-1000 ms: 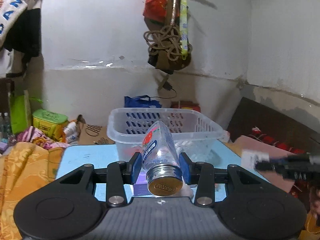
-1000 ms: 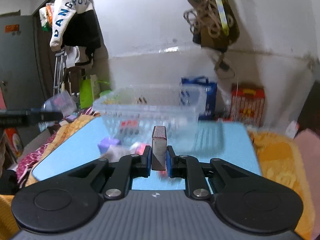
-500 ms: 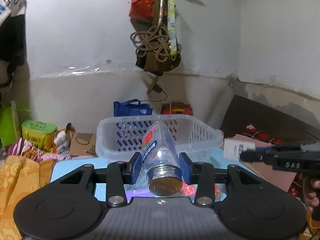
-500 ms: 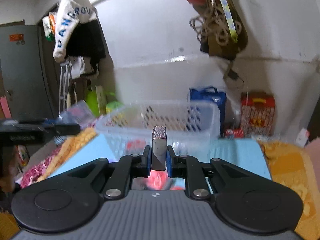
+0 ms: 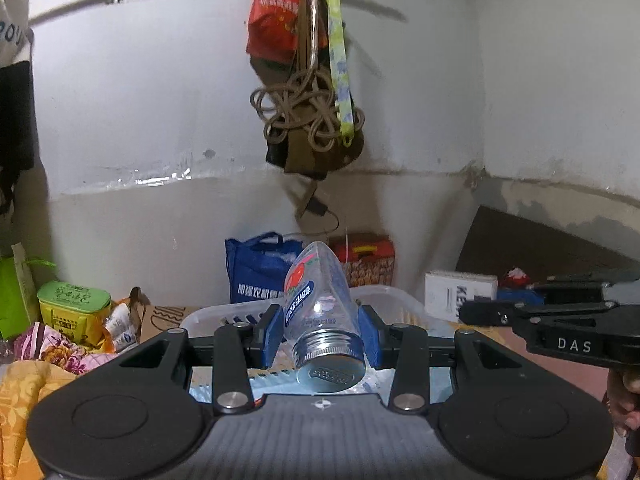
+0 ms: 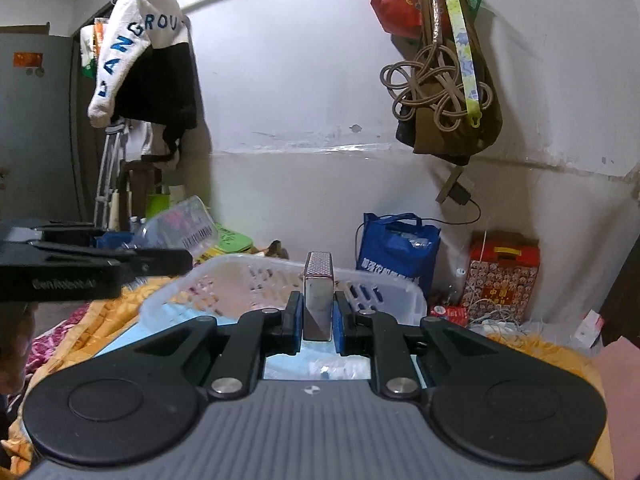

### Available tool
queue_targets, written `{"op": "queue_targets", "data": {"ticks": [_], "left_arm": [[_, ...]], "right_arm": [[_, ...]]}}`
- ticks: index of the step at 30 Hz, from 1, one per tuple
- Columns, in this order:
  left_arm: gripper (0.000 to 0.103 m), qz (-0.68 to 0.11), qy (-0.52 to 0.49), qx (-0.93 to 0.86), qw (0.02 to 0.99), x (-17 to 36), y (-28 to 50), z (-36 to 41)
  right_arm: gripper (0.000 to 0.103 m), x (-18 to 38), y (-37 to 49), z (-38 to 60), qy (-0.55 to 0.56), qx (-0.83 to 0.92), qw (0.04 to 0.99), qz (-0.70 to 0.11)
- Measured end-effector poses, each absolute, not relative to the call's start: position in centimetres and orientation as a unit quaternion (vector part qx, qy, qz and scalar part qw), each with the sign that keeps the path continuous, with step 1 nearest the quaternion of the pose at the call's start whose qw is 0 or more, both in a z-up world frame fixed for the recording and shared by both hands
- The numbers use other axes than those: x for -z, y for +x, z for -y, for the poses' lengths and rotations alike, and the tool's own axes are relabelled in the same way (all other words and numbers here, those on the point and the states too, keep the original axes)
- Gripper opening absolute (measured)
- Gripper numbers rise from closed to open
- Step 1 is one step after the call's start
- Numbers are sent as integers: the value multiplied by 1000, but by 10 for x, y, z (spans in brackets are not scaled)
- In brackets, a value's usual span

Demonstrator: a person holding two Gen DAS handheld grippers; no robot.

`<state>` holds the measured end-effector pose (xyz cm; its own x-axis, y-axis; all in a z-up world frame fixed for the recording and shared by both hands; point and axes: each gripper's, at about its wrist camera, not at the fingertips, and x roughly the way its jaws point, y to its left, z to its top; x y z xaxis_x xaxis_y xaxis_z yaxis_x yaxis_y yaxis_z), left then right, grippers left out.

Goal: Organize objects
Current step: 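Lift and carry the matchbox and clear bottle over the clear basket with both tools, then open both tools to drop the items into the basket and withdraw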

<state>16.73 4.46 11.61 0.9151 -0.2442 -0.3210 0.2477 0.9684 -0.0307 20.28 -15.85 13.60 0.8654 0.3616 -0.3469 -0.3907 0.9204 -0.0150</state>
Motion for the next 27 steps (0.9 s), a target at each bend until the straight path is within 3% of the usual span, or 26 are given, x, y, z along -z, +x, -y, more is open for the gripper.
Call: {"op": "queue_targets", "data": {"ticks": [27], "left_arm": [[45, -242, -12, 74, 967, -78, 271, -57]], "right_arm": [[17, -100, 293, 149, -33, -179, 952, -247]]}}
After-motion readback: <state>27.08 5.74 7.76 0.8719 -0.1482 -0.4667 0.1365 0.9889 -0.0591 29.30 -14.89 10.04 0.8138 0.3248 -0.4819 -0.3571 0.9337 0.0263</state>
